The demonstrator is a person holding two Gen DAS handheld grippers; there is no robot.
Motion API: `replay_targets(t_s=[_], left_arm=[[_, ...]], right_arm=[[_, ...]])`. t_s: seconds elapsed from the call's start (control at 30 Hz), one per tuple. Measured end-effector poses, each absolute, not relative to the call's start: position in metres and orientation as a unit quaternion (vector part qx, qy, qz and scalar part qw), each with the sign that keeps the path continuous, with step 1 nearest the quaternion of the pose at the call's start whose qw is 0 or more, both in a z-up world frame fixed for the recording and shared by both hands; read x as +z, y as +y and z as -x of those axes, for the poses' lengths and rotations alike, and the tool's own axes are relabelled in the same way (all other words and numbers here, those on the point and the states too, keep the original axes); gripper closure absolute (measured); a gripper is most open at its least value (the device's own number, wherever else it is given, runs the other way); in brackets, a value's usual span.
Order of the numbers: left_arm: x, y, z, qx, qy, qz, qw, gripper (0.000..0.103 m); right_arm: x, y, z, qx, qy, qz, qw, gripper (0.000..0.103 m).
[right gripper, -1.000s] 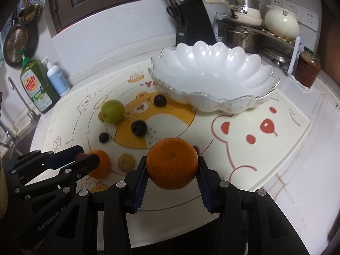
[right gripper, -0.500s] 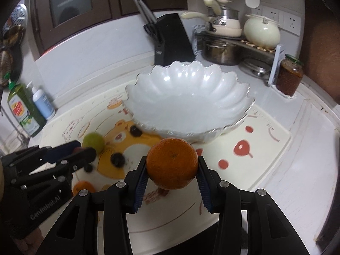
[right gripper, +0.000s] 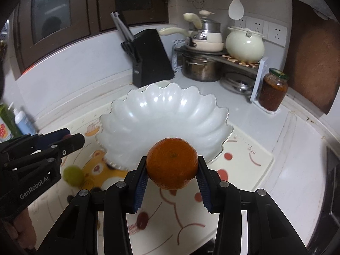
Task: Organize fruits
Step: 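Lift and carry the orange and the date with both tools over the white bowl, then open both tools to drop the orange and the date into the bowl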
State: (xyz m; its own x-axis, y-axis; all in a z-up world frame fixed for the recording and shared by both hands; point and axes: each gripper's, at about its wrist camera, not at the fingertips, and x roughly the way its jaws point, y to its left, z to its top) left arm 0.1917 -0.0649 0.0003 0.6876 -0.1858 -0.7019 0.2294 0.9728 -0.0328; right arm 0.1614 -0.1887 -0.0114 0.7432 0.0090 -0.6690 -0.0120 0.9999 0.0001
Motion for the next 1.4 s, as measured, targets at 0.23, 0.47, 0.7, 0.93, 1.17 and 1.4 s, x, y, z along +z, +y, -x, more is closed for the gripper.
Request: replay_targets(t_s=[0.23,0.47,0.7,0.93,1.17,1.4], left_arm=[[-0.003,-0.072,-0.224,-0.131,0.377,-0.038,0.916,0.073],[-0.015,-0.08,-0.251,-0.144,0.389,-0.041,0.909,0.073],[-0.034,-0.084,-0.27,-0.145,0.411,-0.038,0.899,0.073],[-0.047,-0.085,-0.275,-0.142,0.428,-0.038,0.892,0.066],[-0.041,-0.082,-0.27,-0.121,0.417,-0.053,0.899,0.041],[-0.033,-0.077,-0.261,-0.101,0.403,-0.064,0.907,0.024]], right_arm=[[-0.008,-0.196,-0.182,-0.021,0.35,0.005,0.937,0.059],[-0.02,-0.202,-0.203,-0.037,0.367,0.003,0.93,0.059],[-0.032,-0.205,-0.219,-0.04,0.388,0.003,0.921,0.058],[-0.042,-0.205,-0.225,-0.042,0.406,0.003,0.913,0.058],[-0.043,-0.204,-0.222,-0.052,0.405,0.004,0.913,0.037],[-0.029,-0.205,-0.212,-0.082,0.372,0.018,0.924,0.021]])
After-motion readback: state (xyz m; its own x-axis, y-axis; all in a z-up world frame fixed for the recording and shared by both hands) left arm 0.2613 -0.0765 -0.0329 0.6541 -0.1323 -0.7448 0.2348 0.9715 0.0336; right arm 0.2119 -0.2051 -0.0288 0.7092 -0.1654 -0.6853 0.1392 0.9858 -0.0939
